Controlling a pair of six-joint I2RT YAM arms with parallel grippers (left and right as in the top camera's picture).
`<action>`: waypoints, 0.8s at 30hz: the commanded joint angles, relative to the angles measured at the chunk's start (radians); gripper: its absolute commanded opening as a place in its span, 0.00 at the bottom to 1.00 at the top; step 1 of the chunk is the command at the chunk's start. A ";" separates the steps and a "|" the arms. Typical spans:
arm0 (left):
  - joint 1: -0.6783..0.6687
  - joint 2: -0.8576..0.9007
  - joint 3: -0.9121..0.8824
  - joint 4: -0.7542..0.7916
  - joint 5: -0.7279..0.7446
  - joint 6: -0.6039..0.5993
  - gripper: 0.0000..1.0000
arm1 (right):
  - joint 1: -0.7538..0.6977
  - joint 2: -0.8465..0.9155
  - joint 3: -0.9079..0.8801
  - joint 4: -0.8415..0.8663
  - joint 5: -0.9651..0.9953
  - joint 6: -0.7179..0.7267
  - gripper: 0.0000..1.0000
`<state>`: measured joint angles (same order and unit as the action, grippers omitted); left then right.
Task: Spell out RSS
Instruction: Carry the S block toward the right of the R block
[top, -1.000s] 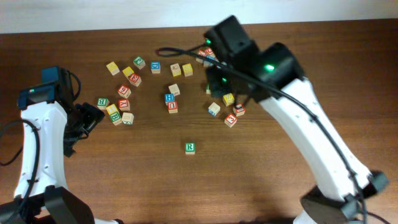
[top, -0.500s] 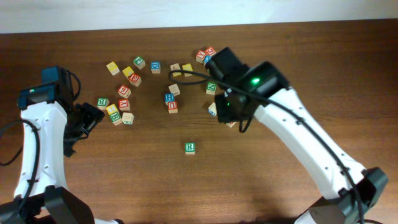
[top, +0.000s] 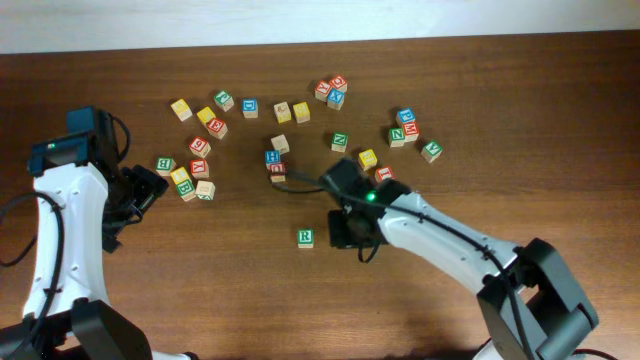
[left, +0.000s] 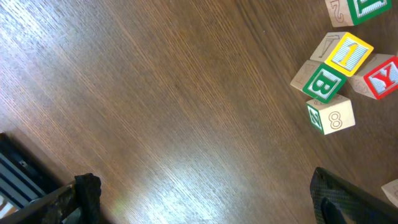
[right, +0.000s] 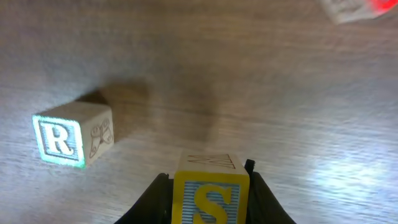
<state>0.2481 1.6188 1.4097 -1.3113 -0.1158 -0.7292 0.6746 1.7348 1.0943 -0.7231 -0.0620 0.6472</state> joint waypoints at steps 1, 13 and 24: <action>0.003 0.005 -0.005 0.001 -0.004 0.008 0.99 | 0.046 0.030 -0.029 0.069 0.035 0.049 0.22; 0.003 0.005 -0.005 0.001 -0.004 0.008 0.99 | 0.098 0.041 -0.029 0.134 0.135 0.050 0.22; 0.003 0.005 -0.005 0.001 -0.004 0.008 0.99 | 0.099 0.041 -0.073 0.185 0.114 0.095 0.22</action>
<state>0.2481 1.6188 1.4097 -1.3113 -0.1158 -0.7292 0.7677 1.7702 1.0298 -0.5461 0.0521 0.7227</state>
